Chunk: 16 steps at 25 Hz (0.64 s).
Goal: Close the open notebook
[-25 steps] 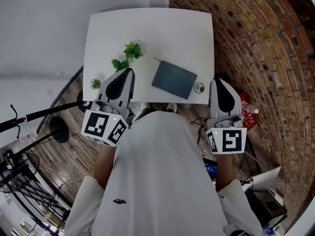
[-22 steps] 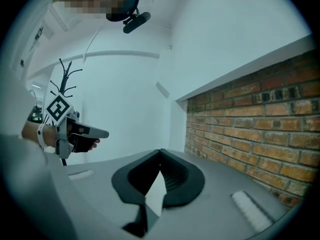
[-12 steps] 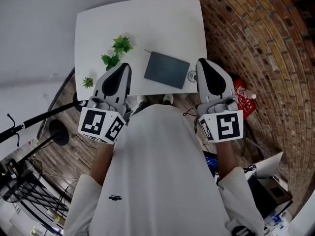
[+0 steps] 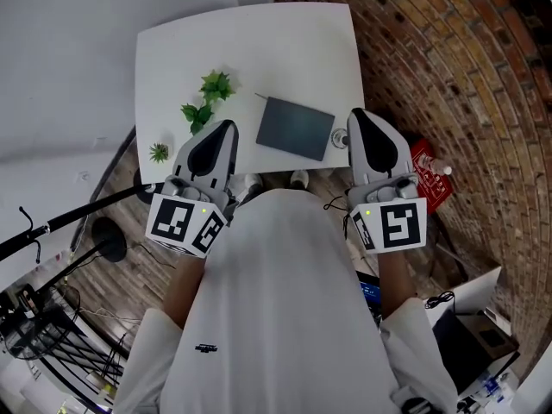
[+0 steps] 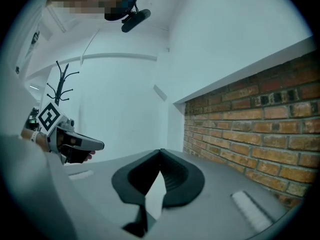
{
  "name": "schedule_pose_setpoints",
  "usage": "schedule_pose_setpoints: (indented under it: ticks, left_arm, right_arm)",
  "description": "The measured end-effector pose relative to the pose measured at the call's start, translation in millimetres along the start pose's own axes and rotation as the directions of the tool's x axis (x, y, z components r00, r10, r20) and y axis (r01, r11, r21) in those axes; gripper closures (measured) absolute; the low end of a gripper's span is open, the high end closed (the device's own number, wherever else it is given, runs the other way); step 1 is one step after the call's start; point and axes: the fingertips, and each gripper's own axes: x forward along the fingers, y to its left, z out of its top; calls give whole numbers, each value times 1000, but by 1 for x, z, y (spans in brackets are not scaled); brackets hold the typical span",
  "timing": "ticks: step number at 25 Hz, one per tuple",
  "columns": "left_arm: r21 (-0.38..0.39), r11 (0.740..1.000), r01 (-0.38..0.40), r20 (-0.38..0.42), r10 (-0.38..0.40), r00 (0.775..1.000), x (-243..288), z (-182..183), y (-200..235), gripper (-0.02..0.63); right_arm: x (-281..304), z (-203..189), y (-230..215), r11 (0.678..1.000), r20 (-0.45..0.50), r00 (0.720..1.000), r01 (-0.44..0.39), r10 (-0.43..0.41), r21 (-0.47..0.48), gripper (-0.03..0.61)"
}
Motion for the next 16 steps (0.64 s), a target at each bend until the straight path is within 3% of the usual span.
schedule_pose_setpoints:
  ticks: [16]
  left_arm:
    - [-19, 1000, -18, -11, 18, 1000, -3, -12, -4, 606]
  right_arm:
    - [-3, -8, 11, 1000, -27, 999, -20, 20, 7, 568]
